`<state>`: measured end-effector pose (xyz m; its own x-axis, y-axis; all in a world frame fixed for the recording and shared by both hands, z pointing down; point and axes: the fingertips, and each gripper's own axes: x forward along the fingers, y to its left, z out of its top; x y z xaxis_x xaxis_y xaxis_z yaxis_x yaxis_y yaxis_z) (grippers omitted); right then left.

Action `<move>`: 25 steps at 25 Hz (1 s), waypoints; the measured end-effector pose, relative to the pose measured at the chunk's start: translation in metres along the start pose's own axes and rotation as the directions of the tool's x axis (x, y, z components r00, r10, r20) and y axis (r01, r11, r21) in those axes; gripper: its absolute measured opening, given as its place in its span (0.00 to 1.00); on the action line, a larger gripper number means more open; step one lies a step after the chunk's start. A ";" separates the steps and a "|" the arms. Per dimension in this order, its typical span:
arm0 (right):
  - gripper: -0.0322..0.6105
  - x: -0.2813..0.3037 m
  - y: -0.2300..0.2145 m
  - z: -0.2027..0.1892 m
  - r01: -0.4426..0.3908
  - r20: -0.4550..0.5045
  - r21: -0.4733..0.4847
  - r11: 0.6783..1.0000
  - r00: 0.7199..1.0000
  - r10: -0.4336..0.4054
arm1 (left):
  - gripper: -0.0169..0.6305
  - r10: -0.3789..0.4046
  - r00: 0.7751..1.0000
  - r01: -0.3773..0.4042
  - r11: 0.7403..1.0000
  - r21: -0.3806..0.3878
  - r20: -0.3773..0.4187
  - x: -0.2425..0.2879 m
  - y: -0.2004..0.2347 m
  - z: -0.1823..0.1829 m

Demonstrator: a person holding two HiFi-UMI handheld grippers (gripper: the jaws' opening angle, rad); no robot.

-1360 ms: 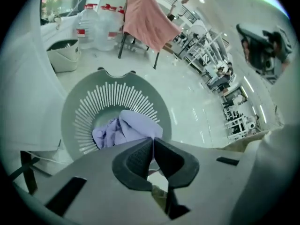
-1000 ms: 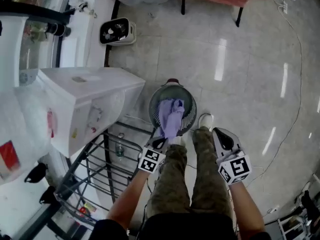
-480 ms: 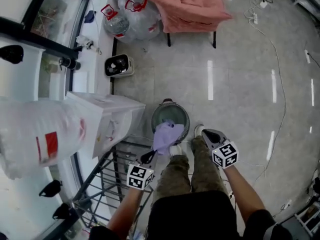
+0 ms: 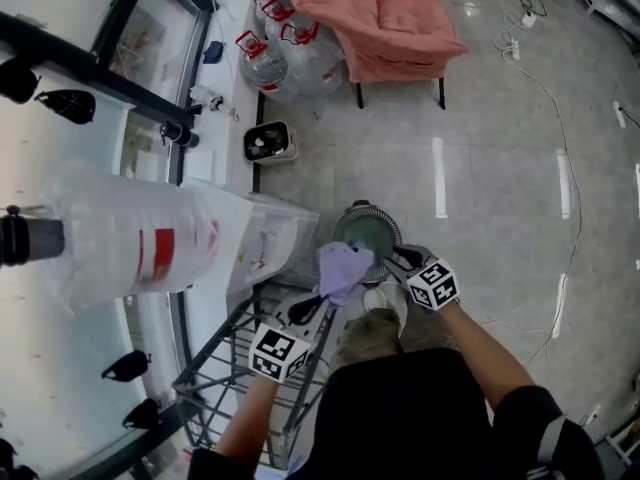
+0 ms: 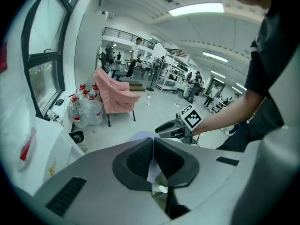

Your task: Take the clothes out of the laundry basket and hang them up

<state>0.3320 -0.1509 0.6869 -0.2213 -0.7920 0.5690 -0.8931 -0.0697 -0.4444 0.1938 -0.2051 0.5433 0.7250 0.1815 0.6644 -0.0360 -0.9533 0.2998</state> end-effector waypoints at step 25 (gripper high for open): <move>0.42 0.143 0.143 -0.122 -0.615 -0.424 0.080 0.785 0.692 0.585 | 0.04 -0.041 0.997 0.053 0.980 0.193 -0.064 -0.107 -0.037 -0.024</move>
<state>0.1253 -0.2002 0.7892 -0.8413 -0.3314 0.4271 -0.5337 0.3836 -0.7537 0.1010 -0.1835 0.4780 0.6806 0.2358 0.6936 0.1359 -0.9710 0.1968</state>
